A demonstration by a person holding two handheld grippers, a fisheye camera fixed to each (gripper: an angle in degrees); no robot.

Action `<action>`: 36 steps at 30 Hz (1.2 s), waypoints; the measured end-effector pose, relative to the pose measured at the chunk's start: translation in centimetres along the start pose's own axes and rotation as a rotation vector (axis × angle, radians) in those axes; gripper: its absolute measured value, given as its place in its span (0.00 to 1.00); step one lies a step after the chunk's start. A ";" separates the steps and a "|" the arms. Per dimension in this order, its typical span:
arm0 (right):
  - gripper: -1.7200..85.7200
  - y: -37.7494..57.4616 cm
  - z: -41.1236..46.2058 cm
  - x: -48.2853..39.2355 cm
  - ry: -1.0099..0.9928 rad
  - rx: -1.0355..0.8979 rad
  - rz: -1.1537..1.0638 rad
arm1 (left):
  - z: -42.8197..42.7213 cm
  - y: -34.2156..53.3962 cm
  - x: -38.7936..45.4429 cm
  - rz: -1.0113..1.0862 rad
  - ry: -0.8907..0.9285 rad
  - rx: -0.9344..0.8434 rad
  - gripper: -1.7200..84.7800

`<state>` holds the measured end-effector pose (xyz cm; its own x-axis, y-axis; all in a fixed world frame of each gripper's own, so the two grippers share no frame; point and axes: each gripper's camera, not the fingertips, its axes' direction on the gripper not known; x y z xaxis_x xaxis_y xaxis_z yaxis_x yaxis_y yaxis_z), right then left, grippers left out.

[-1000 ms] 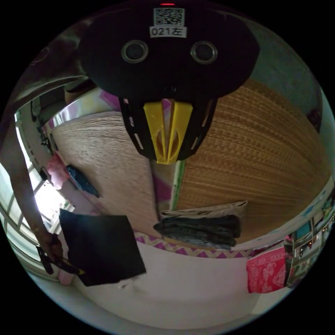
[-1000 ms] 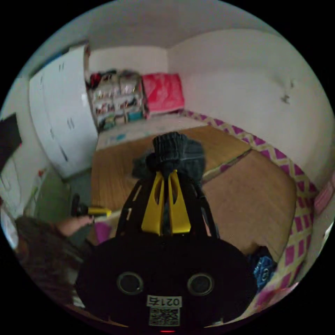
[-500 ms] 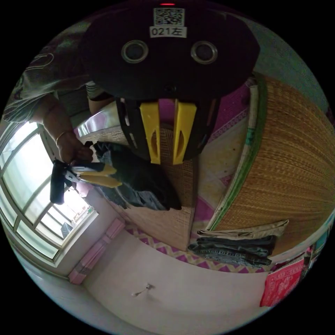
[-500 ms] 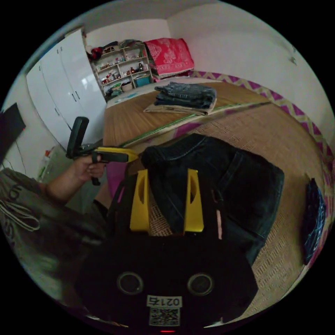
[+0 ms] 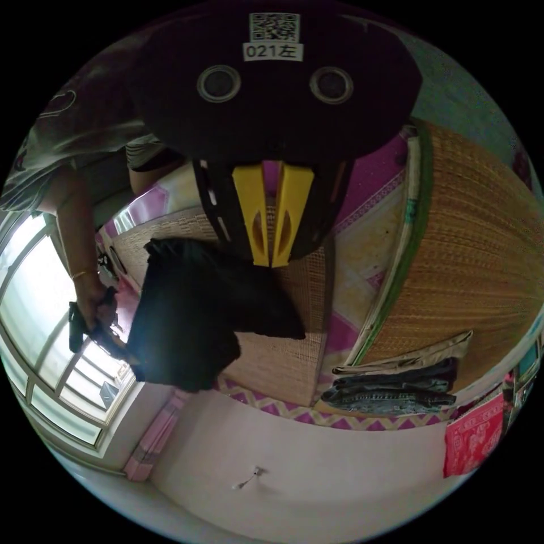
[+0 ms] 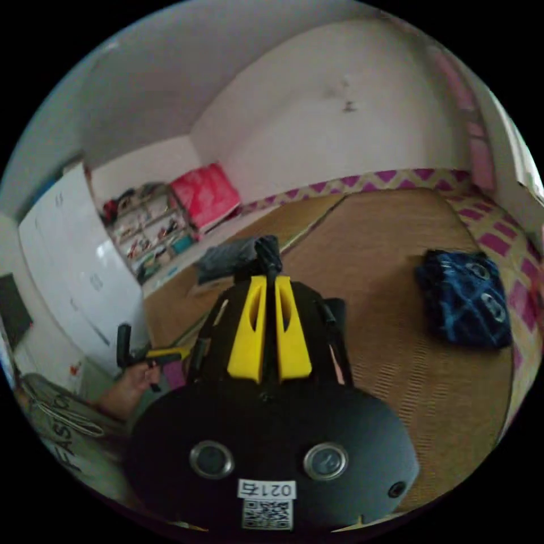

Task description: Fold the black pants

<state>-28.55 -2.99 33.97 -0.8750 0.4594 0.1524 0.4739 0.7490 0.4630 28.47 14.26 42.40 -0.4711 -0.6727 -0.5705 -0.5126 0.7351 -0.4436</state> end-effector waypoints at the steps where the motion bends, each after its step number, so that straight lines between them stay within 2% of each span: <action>1: 0.02 0.0 -4.1 4.1 0.041 0.070 0.079 | 0.6 -0.6 0.6 0.010 0.006 -0.002 0.03; 3: 0.02 0.9 -9.4 10.0 0.124 0.147 0.190 | 1.7 -1.6 1.8 0.034 0.018 -0.007 0.05; 5: 0.03 4.0 -13.8 18.1 0.230 0.120 0.377 | 3.5 -3.1 3.6 0.072 0.019 -0.025 0.08; 9: 0.04 13.1 -14.9 28.7 0.163 0.000 0.667 | 6.0 -5.0 5.9 0.110 0.017 -0.044 0.09; 11: 0.05 18.0 -16.5 31.4 0.081 0.048 0.765 | 7.0 -6.0 7.6 0.147 0.046 -0.048 0.09; 14: 0.06 19.5 -21.2 29.8 0.119 0.215 0.664 | 7.8 -7.0 10.4 0.250 0.082 -0.035 0.09; 16: 0.07 18.8 -22.2 27.9 0.134 0.222 0.557 | 8.5 -7.7 12.5 0.324 0.108 -0.032 0.09; 18: 0.07 17.4 -20.8 26.0 0.069 0.138 0.435 | 9.8 -8.5 14.8 0.395 0.117 -0.047 0.09; 20: 0.08 15.7 -16.7 23.0 0.029 -0.039 0.293 | 12.0 -9.5 17.9 0.468 0.119 -0.074 0.10; 25: 0.08 15.0 -8.6 18.4 0.222 -0.280 0.104 | 16.2 -11.2 23.6 0.531 0.029 -0.083 0.12; 29: 0.09 15.5 -4.3 17.9 0.327 -0.430 0.098 | 18.9 -12.1 26.7 0.588 -0.057 -0.101 0.15; 33: 0.09 15.8 -4.1 18.2 0.328 -0.431 0.124 | 20.4 -13.4 26.7 0.574 -0.162 -0.138 0.13; 36: 0.09 16.1 -4.0 18.3 0.318 -0.435 0.131 | 20.6 -14.3 25.4 0.559 -0.169 -0.164 0.08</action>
<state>-37.30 15.58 47.67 -0.8299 0.3180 0.4584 0.5557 0.3975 0.7302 38.65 -11.67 20.00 -0.5874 -0.1557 -0.7942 -0.3303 0.9420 0.0597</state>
